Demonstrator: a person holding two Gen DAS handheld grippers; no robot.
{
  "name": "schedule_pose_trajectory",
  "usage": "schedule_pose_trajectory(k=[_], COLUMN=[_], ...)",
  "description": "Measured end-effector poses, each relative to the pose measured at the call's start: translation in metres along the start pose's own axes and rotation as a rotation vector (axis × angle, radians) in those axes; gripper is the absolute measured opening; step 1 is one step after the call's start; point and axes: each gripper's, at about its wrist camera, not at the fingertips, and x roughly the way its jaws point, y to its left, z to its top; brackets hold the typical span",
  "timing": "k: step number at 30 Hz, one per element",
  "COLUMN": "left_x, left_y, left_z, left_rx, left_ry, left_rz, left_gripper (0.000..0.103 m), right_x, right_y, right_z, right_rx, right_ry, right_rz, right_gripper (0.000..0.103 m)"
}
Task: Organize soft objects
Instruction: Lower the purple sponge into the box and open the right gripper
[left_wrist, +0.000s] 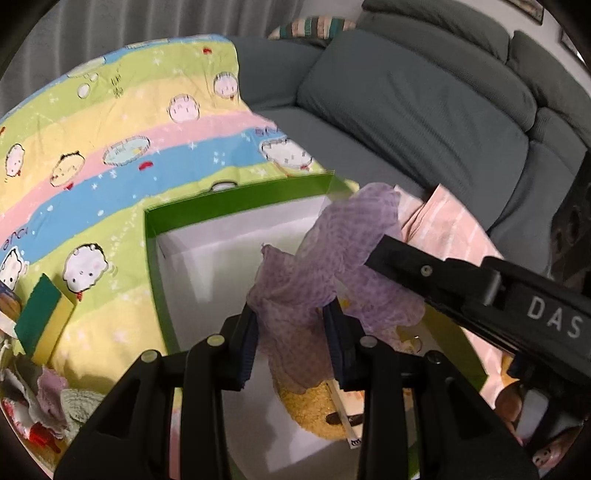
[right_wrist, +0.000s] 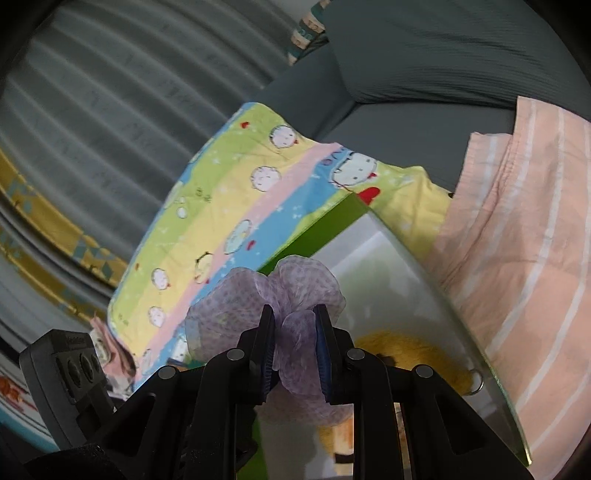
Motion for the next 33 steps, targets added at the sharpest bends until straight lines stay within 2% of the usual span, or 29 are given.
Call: schedule_pose_trajectory(k=[10,14,17,19,20,21,22,25,27,28,30,33], left_x=[0.028,0.035,0.032,0.029,0.027,0.025,0.022,0.011,-0.001,-0.007,-0.02,-0.046], left_y=[-0.005,-0.004,-0.002,-0.001,-0.001,-0.001,-0.001,-0.001,0.001,0.003,0.007,0.015], left_z=[0.004,0.003,0.001,0.0,0.0,0.0,0.0,-0.003,-0.006,-0.008,-0.011,-0.017], left_rx=[0.01,-0.002,-0.031,-0.044,-0.051,-0.057,-0.063,-0.064,-0.074,-0.078,-0.085,-0.105], left_ry=[0.087,0.104,0.09,0.075,0.07,0.067,0.063,0.045,0.031,0.021,0.002,-0.044], left_rz=[0.045,0.055,0.034,0.014,0.011,0.012,0.011,0.012,0.015,0.014,0.018,0.025], left_gripper=[0.035,0.049,0.051,0.056,0.059,0.069,0.072,0.076,0.081,0.081,0.083,0.09], right_x=[0.023,0.026,0.028,0.027,0.026,0.025,0.025,0.024,0.023,0.022,0.018,0.01], right_y=[-0.025,-0.03,-0.035,-0.036,-0.036,-0.036,-0.035,-0.033,-0.029,-0.026,-0.019,-0.01], right_z=[0.004,0.005,0.006,0.005,0.005,0.005,0.005,0.004,0.003,0.002,-0.001,-0.003], right_rx=[0.055,0.061,0.071,0.066,0.064,0.062,0.059,0.056,0.045,0.034,0.016,-0.005], right_ry=[0.064,0.071,0.075,0.083,0.084,0.083,0.083,0.082,0.085,0.081,0.06,0.021], right_rz=[-0.189,-0.218,-0.228,-0.226,-0.228,-0.231,-0.236,-0.23,-0.21,-0.201,-0.183,-0.192], right_gripper=[0.022,0.022,0.022,0.022,0.022,0.023,0.024,0.035,0.053,0.058,0.074,0.084])
